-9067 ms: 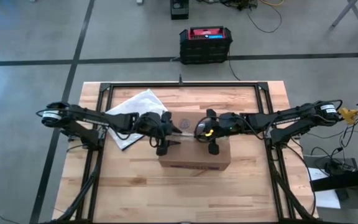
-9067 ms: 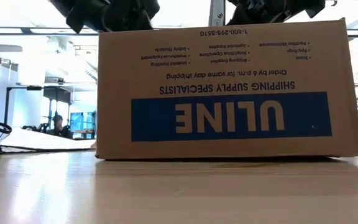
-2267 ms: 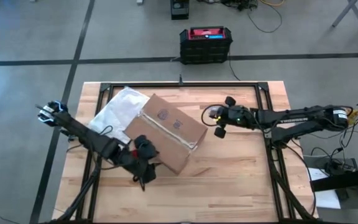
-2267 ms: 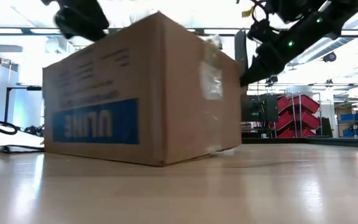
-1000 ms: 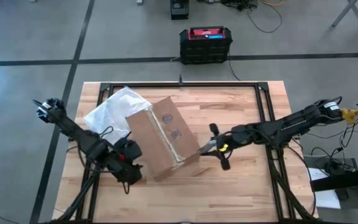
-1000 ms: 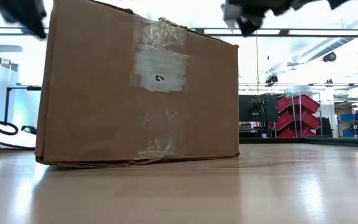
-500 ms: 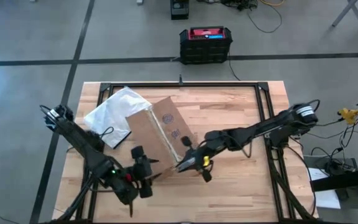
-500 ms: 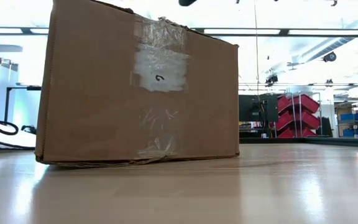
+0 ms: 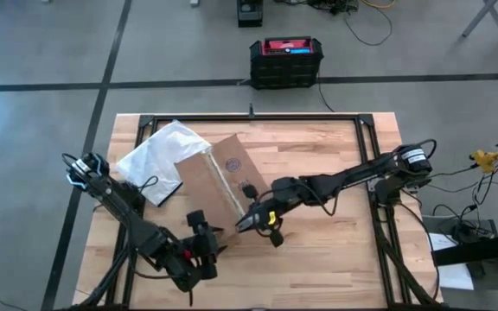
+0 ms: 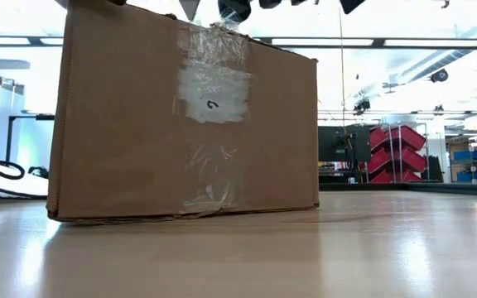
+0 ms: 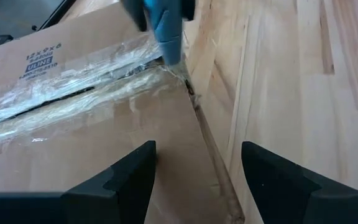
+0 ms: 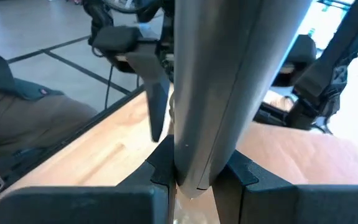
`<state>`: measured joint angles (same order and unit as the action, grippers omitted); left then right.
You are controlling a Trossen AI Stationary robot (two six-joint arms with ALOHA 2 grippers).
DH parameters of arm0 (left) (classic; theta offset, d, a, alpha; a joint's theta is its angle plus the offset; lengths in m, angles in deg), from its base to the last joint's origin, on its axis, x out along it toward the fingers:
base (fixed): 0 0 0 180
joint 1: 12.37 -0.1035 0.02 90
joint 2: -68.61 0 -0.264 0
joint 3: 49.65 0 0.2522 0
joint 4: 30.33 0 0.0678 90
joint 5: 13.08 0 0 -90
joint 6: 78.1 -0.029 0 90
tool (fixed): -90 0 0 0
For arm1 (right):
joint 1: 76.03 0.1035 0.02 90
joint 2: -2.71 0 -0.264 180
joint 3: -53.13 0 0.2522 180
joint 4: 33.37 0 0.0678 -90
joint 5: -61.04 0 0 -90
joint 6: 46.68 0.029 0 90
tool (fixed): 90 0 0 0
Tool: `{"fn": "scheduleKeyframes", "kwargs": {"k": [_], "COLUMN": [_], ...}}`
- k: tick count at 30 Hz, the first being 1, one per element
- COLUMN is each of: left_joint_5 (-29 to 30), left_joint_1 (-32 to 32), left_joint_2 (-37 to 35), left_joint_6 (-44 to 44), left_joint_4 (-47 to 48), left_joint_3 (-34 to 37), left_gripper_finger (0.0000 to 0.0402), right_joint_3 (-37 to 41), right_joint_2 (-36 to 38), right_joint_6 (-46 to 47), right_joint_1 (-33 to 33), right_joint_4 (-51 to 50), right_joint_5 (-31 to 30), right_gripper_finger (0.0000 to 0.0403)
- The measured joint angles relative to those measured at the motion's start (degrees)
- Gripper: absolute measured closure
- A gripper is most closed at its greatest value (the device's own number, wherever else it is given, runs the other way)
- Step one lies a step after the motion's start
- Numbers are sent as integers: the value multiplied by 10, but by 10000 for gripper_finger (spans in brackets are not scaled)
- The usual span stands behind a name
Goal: Unpack boxes
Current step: Open the cardboard box using knife
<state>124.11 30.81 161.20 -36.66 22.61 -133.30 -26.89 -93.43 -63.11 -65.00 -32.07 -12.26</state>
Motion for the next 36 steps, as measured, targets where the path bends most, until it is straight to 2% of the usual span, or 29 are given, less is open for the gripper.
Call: {"fn": "scheduleKeyframes", "kwargs": {"k": [36], "left_joint_5": [-2], "left_joint_1": [0], "left_joint_2": [-2], "left_joint_6": [13], "left_joint_4": [9], "left_joint_3": [0], "left_gripper_finger": [182], "right_joint_3": [0], "right_joint_2": [3], "right_joint_6": [15], "right_joint_1": [5], "right_joint_4": [1], "right_joint_5": [3], "right_gripper_finger": [354]}}
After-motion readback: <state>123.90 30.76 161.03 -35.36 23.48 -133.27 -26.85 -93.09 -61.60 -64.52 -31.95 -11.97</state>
